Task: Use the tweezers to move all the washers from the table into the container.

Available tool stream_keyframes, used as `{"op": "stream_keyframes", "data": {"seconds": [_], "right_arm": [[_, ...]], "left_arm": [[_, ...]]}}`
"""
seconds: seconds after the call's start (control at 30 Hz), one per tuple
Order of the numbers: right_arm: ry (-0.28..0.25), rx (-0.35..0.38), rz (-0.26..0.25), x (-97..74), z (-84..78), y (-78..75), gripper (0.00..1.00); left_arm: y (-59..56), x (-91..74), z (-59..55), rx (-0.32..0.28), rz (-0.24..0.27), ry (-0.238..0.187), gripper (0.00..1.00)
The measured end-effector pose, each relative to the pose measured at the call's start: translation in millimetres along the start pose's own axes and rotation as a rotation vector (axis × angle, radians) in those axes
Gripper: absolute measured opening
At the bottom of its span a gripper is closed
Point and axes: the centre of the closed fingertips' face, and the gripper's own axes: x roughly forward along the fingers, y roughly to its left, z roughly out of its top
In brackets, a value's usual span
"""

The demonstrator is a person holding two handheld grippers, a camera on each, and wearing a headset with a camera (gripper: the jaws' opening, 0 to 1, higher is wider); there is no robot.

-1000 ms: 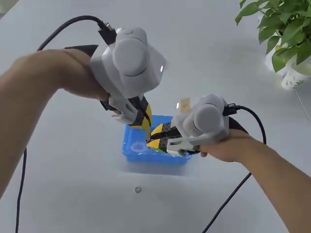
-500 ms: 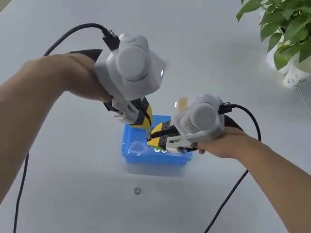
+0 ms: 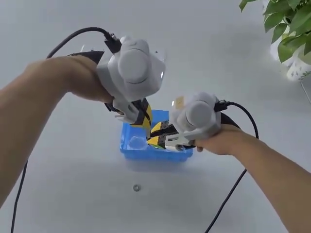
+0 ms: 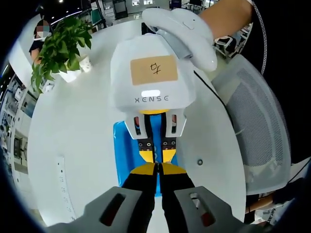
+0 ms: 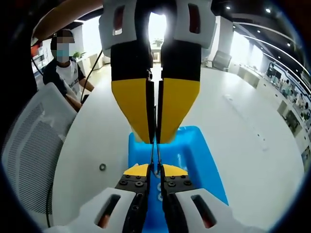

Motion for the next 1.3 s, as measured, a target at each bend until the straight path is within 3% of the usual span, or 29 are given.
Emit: {"op": "stream_keyframes", "data": {"seconds": [0.7, 1.3], "right_arm": [[0.040, -0.006, 0.015, 9.6, -13.8, -0.7, 0.10], [0.041, 0.000, 0.015, 10.7, -14.6, -2.4, 0.11]], "left_arm": [[0.3, 13.7, -6.1, -0.005, -0.003, -0.004, 0.05], [1.8, 14.9, -6.4, -0.004, 0.000, -0.005, 0.05]]}}
